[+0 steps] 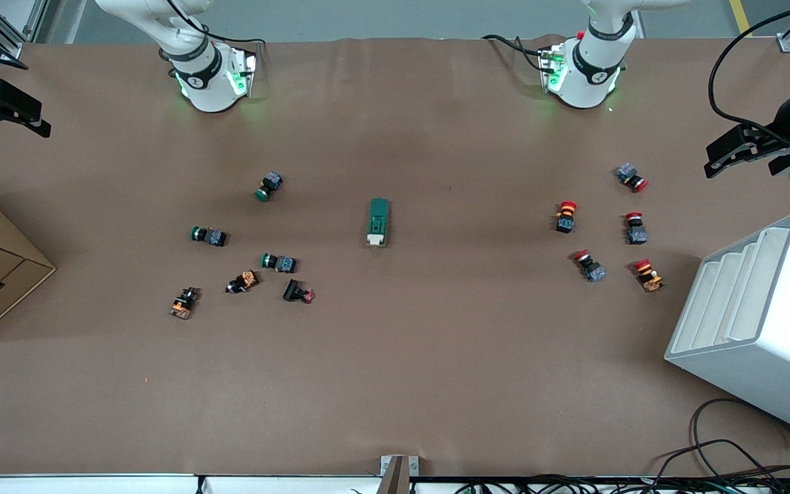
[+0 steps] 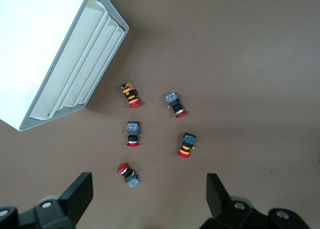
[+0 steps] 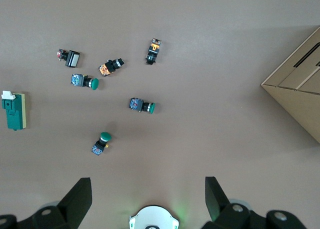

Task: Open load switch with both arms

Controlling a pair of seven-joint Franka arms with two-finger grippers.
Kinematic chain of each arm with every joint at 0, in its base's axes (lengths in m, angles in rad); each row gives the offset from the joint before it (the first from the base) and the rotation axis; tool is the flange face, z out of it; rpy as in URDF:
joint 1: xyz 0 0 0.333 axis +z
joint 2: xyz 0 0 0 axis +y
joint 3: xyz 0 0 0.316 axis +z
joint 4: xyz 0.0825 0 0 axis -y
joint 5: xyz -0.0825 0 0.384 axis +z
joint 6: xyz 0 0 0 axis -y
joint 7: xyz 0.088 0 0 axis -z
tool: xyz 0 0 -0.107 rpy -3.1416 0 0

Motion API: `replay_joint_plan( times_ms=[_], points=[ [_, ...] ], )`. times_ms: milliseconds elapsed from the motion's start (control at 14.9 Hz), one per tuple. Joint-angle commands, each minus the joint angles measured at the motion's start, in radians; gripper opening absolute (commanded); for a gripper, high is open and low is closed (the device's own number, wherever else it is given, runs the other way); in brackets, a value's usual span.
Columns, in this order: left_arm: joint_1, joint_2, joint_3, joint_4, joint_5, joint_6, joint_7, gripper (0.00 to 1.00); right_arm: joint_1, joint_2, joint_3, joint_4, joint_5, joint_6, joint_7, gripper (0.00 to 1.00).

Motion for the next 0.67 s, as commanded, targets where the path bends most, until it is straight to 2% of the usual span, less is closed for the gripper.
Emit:
replay_joint_plan(
  times_ms=[0, 135, 337, 538, 606],
  points=[
    [0.002, 0.013, -0.002, 0.027, 0.007, -0.011, 0.003, 1.0, -0.008, -0.011, 0.011, -0.007, 0.004, 0.0, 0.011, 1.0],
    [0.004, 0.02, -0.002, 0.042, 0.009, -0.008, 0.009, 1.0, -0.008, -0.01, 0.011, -0.007, 0.004, 0.0, 0.011, 1.0],
    [0.011, 0.066, -0.001, 0.113, 0.0, -0.009, 0.013, 1.0, -0.008, -0.011, 0.011, -0.007, 0.004, -0.001, 0.011, 1.0],
    [0.001, 0.067, -0.014, 0.084, -0.01, -0.005, -0.008, 1.0, -0.004, -0.01, 0.013, -0.006, 0.002, -0.001, 0.007, 1.0],
    [-0.024, 0.067, -0.037, 0.06, -0.013, 0.033, -0.022, 1.0, -0.007, -0.01, 0.013, -0.006, 0.002, 0.0, -0.001, 1.0]
  ],
)
